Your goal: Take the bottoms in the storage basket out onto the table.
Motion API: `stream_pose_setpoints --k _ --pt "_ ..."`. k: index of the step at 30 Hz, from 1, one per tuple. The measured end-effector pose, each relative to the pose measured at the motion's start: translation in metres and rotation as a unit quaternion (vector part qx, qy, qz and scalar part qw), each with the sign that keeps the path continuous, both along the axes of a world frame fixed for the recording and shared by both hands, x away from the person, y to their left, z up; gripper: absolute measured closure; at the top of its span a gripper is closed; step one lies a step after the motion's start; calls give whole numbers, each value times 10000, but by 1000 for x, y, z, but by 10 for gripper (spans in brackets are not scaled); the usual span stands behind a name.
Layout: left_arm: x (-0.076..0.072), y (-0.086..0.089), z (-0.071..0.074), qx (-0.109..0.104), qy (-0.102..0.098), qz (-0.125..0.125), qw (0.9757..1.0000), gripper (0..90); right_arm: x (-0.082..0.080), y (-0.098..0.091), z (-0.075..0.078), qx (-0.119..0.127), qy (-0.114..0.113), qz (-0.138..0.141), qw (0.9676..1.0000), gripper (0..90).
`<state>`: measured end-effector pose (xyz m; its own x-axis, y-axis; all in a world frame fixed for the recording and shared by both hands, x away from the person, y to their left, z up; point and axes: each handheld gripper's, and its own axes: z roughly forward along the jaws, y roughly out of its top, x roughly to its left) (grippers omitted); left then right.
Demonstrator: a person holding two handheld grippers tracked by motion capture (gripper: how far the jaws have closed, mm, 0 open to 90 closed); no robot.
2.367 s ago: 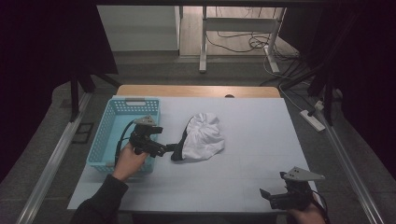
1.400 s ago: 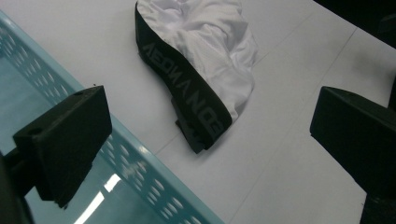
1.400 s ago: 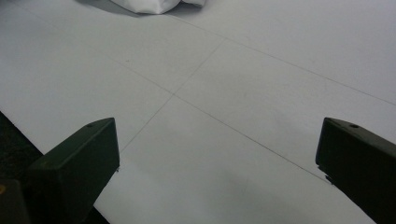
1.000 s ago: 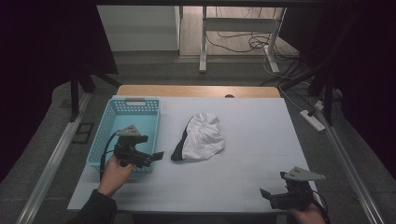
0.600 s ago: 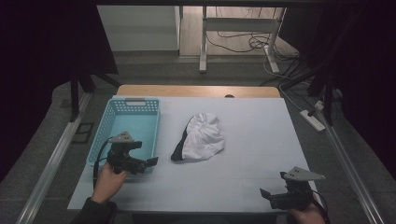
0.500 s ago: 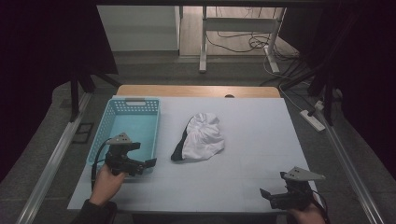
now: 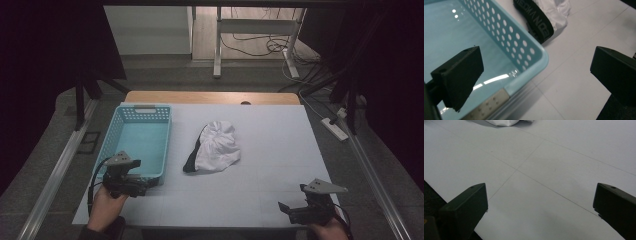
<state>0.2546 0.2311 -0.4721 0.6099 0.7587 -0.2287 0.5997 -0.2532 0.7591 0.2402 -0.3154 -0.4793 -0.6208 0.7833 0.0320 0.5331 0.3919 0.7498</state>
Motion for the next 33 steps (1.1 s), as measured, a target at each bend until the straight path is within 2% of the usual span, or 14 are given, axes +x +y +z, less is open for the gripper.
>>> stream_pose_setpoints --k 17,20,33 --pt "-33 25 -6 -31 36 393 9992 0 0 0 0 -5 2 -4 10000 0" --pt "-37 28 -8 24 42 488 9988 0 0 0 0 -5 1 -6 10000 0" --pt "-47 40 -20 66 69 630 9980 0 0 0 0 -7 -4 -8 10000 0"
